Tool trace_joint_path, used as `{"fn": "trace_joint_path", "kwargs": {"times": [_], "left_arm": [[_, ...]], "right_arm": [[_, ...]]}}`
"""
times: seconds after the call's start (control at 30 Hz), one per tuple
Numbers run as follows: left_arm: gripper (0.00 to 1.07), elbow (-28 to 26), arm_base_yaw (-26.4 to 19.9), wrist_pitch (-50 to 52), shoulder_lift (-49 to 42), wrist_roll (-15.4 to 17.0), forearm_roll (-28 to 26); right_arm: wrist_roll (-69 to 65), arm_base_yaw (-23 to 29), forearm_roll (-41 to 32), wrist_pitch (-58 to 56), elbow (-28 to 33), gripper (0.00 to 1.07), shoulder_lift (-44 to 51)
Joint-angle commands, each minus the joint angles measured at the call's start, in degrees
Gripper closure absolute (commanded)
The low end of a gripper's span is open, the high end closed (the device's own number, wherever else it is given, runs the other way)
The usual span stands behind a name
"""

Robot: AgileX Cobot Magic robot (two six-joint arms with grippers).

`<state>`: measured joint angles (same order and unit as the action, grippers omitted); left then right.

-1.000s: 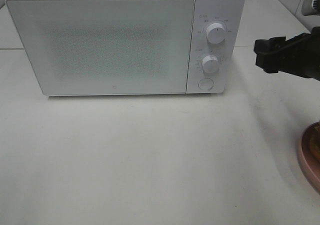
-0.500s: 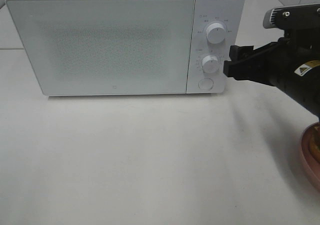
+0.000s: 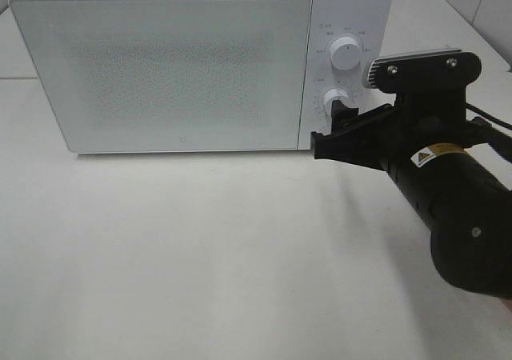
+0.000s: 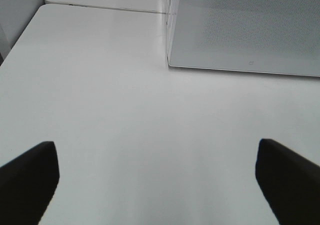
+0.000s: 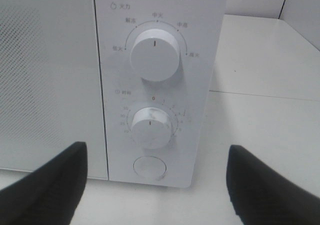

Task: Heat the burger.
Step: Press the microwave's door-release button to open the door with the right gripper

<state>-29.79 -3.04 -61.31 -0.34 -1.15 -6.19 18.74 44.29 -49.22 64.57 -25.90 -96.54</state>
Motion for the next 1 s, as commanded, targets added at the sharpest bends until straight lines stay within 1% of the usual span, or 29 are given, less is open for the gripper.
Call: {"fn": "trace_joint_path", "kwargs": {"times": [0.03, 0.33, 0.47, 0.5, 0.53, 0.57, 0.6, 0.63, 0.7, 0.73, 0.77, 0.8, 0.83, 0.87, 0.9, 0.93, 0.97, 1.0], "left_arm": [[0.07, 0.17, 0.34, -0.17, -0.8, 0.34, -0.46], [0.07, 0.17, 0.34, -0.17, -0.8, 0.23, -0.46], [0.07, 0.17, 0.34, -0.17, -0.8, 0.23, -0.46], [0.07, 0.17, 0.34, -0.17, -0.8, 0.23, -0.46], [0.07, 0.17, 0.34, -0.17, -0.8, 0.23, -0.46], [0.07, 0.17, 0.34, -0.17, -0.8, 0.23, -0.46], [0.07, 0.17, 0.34, -0.17, -0.8, 0.23, -0.46], [0.07, 0.17, 0.34, -0.17, -0.8, 0.23, -0.46], [0.07, 0.17, 0.34, -0.17, -0.8, 0.23, -0.46], [0.07, 0.17, 0.34, -0.17, -0.8, 0.23, -0.46], [0.07, 0.17, 0.34, -0.17, -0.8, 0.23, -0.46], [0.07, 0.17, 0.34, -0.17, -0.8, 0.23, -0.46], [0.07, 0.17, 0.34, -0.17, -0.8, 0.23, -0.46], [0.07, 0.17, 0.34, -0.17, -0.8, 0.23, -0.46], [0.07, 0.17, 0.34, -0.17, -0.8, 0.23, -0.46], [0.07, 0.17, 0.34, -0.17, -0.8, 0.23, -0.46], [0.07, 0.17, 0.34, -0.17, -0.8, 0.23, -0.46], [0.07, 0.17, 0.34, -0.17, -0.8, 0.23, -0.46]], "right_arm": [[0.17, 2.52, -2.75, 2.18, 0.06, 0.33, -1.95], [-2.18, 2.86, -2.81, 2.52, 0.06, 0.34, -2.86], [-8.31, 2.86, -2.81, 2.52, 0.06, 0.37, -2.86], [-12.32, 2.86, -2.81, 2.52, 0.06, 0.39, -2.86], [-12.32, 2.86, -2.81, 2.52, 0.06, 0.39, -2.86], [-14.9, 2.86, -2.81, 2.52, 0.06, 0.4, -2.86], [-20.28, 2.86, -2.81, 2.46, 0.06, 0.44, -2.86], [-20.28, 2.86, -2.81, 2.46, 0.06, 0.44, -2.86], [-29.51, 2.86, -2.81, 1.43, 0.06, 0.49, -2.86], [-29.51, 2.86, -2.81, 1.43, 0.06, 0.49, -2.86], [-36.55, 2.86, -2.75, 0.8, 0.06, 0.54, -2.86], [-40.22, 2.86, -2.75, 0.29, 0.06, 0.55, -2.86], [-40.22, 2.86, -2.75, 0.29, 0.06, 0.55, -2.86], [-46.93, 2.86, -2.75, -0.69, 0.06, 0.6, -2.86], [-46.93, 2.86, -2.75, -0.69, 0.06, 0.6, -2.86], [-49.85, 2.86, -2.69, -1.2, 0.06, 0.62, -2.86], [-56.95, 2.86, -2.64, -2.06, 0.06, 0.67, -2.86], [-60.39, 2.86, -2.64, -2.46, 0.06, 0.7, -2.86]]}}
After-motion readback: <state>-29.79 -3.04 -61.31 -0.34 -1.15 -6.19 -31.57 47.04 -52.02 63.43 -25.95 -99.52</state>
